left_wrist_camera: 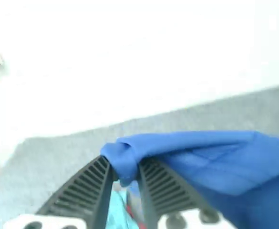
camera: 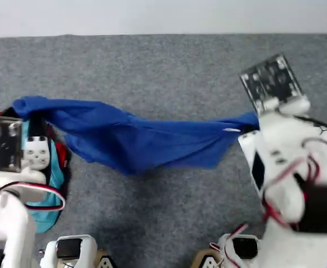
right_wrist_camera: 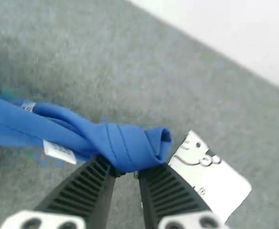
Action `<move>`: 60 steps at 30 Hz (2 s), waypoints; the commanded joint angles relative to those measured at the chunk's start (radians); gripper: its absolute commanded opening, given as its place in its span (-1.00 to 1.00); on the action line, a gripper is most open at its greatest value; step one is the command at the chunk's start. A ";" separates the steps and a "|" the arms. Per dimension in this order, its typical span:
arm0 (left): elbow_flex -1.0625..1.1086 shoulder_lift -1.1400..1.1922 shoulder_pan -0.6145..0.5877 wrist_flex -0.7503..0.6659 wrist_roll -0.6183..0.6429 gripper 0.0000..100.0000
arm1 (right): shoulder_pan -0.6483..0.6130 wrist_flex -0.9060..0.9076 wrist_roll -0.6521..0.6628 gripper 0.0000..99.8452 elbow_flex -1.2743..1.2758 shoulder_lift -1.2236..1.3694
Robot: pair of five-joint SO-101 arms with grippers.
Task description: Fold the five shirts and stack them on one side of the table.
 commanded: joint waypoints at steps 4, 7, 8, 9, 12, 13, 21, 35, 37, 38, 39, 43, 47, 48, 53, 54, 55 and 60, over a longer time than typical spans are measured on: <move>-0.065 -0.009 -0.014 -0.137 0.008 -0.99 | 0.005 -0.140 -0.006 -0.98 -0.011 -0.136; -0.119 -0.003 -0.014 -0.196 -0.002 -0.99 | 0.013 -0.222 -0.002 -0.98 -0.011 -0.157; -0.145 -0.002 -0.014 -0.209 -0.021 -0.99 | 0.031 -0.239 -0.002 -0.98 -0.011 -0.157; -0.168 0.000 -0.009 -0.218 -0.051 -0.99 | 0.054 -0.257 -0.002 -0.98 -0.006 -0.156; -0.205 0.000 -0.009 -0.250 -0.133 -0.99 | 0.113 -0.295 -0.002 -0.98 -0.008 -0.136; -0.208 -0.002 -0.012 -0.256 -0.155 -0.99 | 0.128 -0.303 0.000 -0.98 -0.011 -0.130; -0.232 0.005 -0.009 -0.351 -0.391 -0.99 | 0.179 -0.308 0.000 -0.98 -0.011 -0.120; -0.147 0.031 -0.014 -0.354 -0.419 -0.99 | 0.176 -0.220 0.014 -0.98 -0.028 -0.139; -0.185 0.011 -0.009 -0.305 -0.416 -0.99 | 0.177 -0.162 0.048 -0.98 -0.044 -0.160; -0.203 -0.002 -0.009 -0.281 -0.416 -0.99 | 0.177 -0.136 0.060 -0.98 -0.054 -0.176; -0.219 -0.015 -0.009 -0.261 -0.416 -0.99 | 0.179 -0.111 0.066 -0.98 -0.063 -0.193; -0.265 -0.074 -0.020 -0.199 -0.416 -0.99 | 0.179 -0.048 0.091 -0.98 -0.081 -0.278; -0.309 -0.112 -0.089 -0.184 -0.414 -0.99 | 0.183 -0.041 0.132 -0.98 -0.081 -0.366; -0.320 -0.112 -0.103 -0.184 -0.414 -0.99 | 0.200 -0.041 0.147 -0.98 -0.081 -0.384; -0.337 -0.109 -0.129 -0.181 -0.374 -0.99 | 0.308 -0.051 0.230 -0.98 -0.060 -0.409; -0.318 -0.104 -0.127 -0.181 -0.374 -0.99 | 0.312 -0.053 0.241 -0.98 -0.041 -0.401; -0.291 -0.095 -0.127 -0.183 -0.374 -0.99 | 0.309 -0.053 0.245 -0.98 -0.018 -0.392; -0.114 -0.020 -0.126 -0.184 -0.377 -0.99 | 0.309 -0.145 0.247 -0.98 0.187 -0.321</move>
